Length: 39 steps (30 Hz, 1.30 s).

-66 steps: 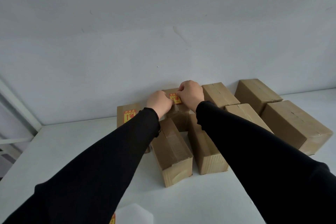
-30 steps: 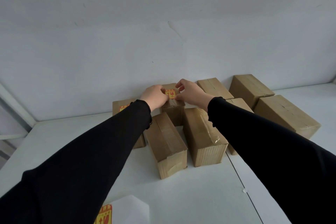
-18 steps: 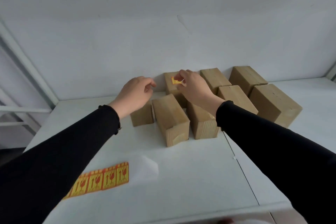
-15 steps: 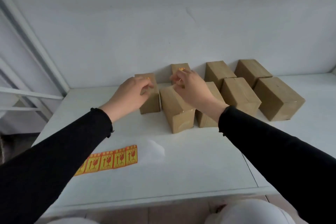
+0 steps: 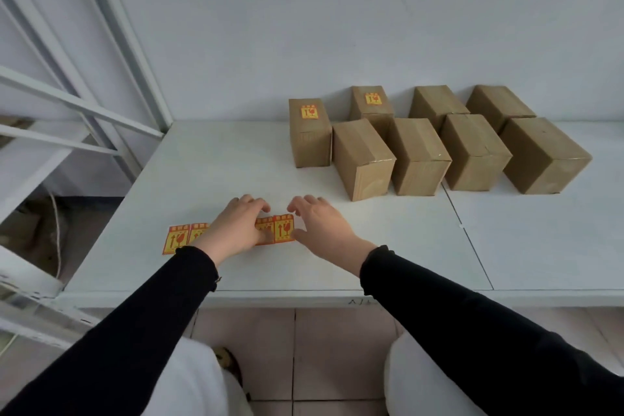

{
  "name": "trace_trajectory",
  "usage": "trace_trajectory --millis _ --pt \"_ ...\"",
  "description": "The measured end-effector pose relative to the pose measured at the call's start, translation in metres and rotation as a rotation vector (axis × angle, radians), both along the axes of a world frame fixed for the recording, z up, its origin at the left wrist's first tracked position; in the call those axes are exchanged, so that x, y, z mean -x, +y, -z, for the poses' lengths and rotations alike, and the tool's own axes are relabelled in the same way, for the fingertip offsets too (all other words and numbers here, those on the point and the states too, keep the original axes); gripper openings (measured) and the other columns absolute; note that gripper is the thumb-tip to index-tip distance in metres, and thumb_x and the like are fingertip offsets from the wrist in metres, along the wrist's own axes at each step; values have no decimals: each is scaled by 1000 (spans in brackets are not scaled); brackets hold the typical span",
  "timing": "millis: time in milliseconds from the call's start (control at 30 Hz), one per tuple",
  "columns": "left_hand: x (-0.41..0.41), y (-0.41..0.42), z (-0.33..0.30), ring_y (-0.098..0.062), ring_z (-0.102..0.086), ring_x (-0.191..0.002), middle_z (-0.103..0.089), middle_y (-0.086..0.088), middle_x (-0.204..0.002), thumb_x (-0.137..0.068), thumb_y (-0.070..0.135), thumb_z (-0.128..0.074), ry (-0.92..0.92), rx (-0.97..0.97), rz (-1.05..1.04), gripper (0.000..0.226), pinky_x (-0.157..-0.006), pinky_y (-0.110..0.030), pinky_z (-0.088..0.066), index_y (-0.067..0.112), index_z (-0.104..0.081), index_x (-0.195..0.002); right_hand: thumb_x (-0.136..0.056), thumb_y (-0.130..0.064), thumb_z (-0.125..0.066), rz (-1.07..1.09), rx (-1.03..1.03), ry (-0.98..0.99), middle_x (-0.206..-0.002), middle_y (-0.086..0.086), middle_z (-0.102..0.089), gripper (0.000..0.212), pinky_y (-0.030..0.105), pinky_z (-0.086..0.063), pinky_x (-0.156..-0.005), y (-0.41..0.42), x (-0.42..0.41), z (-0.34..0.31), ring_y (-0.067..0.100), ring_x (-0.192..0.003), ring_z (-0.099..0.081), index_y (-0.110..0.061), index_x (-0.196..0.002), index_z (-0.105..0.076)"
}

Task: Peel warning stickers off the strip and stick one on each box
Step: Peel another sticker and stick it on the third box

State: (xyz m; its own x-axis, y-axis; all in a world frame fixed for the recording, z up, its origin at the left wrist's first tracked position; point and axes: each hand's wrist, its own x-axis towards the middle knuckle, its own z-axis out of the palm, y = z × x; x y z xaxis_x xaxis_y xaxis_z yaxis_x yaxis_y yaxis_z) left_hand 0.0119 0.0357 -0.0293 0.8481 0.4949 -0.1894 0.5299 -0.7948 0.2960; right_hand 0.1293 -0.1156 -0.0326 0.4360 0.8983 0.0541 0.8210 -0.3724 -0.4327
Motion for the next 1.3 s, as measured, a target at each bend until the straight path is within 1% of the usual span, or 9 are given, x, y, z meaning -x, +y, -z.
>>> trace_trajectory --millis 167,333,533,700,800,867,967,1100,1300 --pt "-7 -3 1 -21 -44 -121 -55 5 -124 -84 49 -71 79 -78 -12 53 -92 -41 -41 29 -50 -128 -89 -25 -68 12 27 -4 -121 4 -58 45 34 -47 -86 -10 0 14 24 -108 -53 -18 -130 -50" --pt "-12 12 0 -22 -58 -101 -65 1 -107 -85 40 -70 36 191 -98 7 -88 -41 -50 36 -65 -88 -93 -25 -65 77 -65 96 -117 -1 -59 36 28 -47 -77 -24 -5 13 17 -95 -59 -20 -126 -54" --pt "-16 0 -31 -10 -62 -73 -70 9 -76 -95 19 -67 -237 506 -13 11 -72 -28 -46 22 -73 -86 -95 -22 -64 111 -309 78 -98 -8 -59 17 11 -36 -59 -31 -14 -15 7 -76 -57 -21 -112 -60" --pt "-17 -12 -49 -8 -68 -78 -75 2 -86 -94 19 -68 -343 675 59 9 -81 -29 -52 20 -77 -93 -91 -18 -70 72 -416 108 -92 -7 -59 21 24 -49 -60 -34 -21 -22 11 -77 -59 -20 -106 -56" --pt "-17 -16 -50 -12 -68 -84 -75 -9 -96 -93 18 -69 -385 752 86 8 -87 -34 -53 19 -77 -95 -91 -13 -69 39 -447 102 -89 -7 -60 14 24 -50 -62 -34 -22 -22 11 -79 -60 -17 -98 -57" --pt "-18 -18 -49 -11 -68 -84 -75 -10 -99 -92 17 -70 -407 736 83 8 -86 -32 -53 19 -77 -96 -92 -11 -66 39 -469 126 -87 -13 -60 6 20 -51 -63 -34 -22 -21 10 -79 -60 -16 -93 -63" --pt "-19 -21 -49 -9 -69 -83 -75 -2 -93 -93 20 -70 -424 683 88 8 -82 -26 -54 21 -77 -97 -97 -22 -58 107 -454 234 -84 -14 -64 14 32 -56 -65 -32 -20 -21 11 -80 -62 -16 -88 -67" --pt "-19 -24 -47 -2 -69 -80 -75 9 -87 -93 24 -70 -419 644 131 8 -75 -19 -52 25 -78 -95 -95 -38 -65 158 -449 267 -77 -10 -67 23 17 -46 -55 -32 -15 -25 7 -74 -61 -18 -84 -68" --pt "-19 -20 -44 -13 -74 -84 -77 5 -89 -93 23 -69 -383 673 72 8 -83 -33 -57 24 -77 -94 -95 -27 -65 223 -427 415 -74 -1 -67 19 48 -57 -66 -33 -15 -28 20 -72 -62 -14 -82 -69"
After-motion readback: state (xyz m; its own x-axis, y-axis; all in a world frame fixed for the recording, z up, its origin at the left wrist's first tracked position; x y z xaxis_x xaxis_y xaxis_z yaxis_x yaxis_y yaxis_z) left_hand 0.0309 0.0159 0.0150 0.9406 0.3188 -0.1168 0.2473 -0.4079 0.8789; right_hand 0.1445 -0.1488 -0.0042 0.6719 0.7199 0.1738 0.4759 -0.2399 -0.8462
